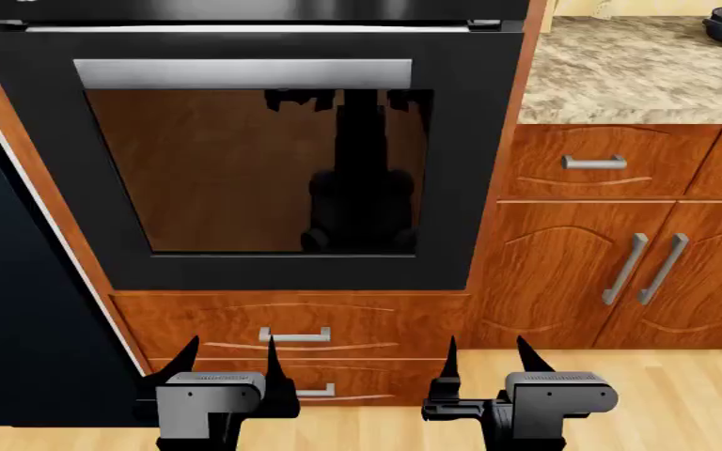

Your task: Open the microwave door

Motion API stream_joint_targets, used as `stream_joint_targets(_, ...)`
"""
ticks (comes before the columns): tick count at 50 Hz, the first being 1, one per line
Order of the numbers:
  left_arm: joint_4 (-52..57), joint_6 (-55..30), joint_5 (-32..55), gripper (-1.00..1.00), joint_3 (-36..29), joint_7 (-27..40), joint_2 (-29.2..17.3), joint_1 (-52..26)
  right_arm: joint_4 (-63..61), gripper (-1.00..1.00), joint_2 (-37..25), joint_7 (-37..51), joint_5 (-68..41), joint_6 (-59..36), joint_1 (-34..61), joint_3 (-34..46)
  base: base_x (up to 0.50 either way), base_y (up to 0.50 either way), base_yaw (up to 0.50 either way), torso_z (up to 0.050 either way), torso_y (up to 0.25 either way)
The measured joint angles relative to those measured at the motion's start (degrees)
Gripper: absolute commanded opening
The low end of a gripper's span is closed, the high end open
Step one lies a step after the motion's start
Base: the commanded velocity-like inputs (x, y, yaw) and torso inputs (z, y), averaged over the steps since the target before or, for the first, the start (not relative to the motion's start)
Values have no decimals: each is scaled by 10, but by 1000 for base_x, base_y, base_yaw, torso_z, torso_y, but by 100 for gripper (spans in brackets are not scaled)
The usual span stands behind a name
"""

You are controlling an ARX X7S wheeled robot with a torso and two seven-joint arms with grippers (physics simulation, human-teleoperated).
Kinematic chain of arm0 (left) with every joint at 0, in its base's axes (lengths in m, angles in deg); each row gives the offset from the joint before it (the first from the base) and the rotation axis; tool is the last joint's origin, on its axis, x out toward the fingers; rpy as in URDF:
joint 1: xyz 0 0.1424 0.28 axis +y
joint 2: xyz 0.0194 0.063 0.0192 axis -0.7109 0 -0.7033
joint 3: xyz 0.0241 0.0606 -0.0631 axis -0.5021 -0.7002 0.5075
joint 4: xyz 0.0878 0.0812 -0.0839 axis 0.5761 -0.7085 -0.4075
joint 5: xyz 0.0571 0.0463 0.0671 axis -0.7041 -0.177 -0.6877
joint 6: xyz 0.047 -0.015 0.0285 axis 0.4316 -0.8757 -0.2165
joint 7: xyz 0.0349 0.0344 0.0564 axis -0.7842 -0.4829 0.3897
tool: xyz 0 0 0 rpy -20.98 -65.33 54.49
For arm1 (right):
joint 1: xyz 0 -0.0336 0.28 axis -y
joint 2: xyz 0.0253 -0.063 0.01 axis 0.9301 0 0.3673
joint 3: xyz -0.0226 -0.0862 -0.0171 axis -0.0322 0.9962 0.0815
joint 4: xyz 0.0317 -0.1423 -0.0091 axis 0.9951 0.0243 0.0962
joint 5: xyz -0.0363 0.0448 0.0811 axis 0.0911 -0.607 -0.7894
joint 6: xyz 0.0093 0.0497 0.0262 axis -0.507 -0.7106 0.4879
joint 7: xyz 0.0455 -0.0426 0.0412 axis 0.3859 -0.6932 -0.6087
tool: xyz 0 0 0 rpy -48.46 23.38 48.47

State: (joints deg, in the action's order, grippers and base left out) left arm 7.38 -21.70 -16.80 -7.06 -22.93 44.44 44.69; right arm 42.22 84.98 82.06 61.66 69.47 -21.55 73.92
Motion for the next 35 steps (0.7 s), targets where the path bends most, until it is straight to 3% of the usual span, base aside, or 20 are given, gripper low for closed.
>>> stream_joint_targets(11, -1, -8, 6, 100, -14, 14, -13, -2, -2, 100, -12, 16, -13, -2, 0, 15, 0, 0, 0, 2, 0)
stream_joint_targets(24, 31, -20, 17, 100, -28, 29, -32, -7, -29, 100, -25, 46, -45, -47, 16, 17, 0, 0, 0, 50, 0)
stream_joint_targets(35, 159, -129, 37, 100, -22, 32, -61, -83, -135, 100, -45, 75, -69, -148, 93, 12, 0, 0, 0, 50, 0)
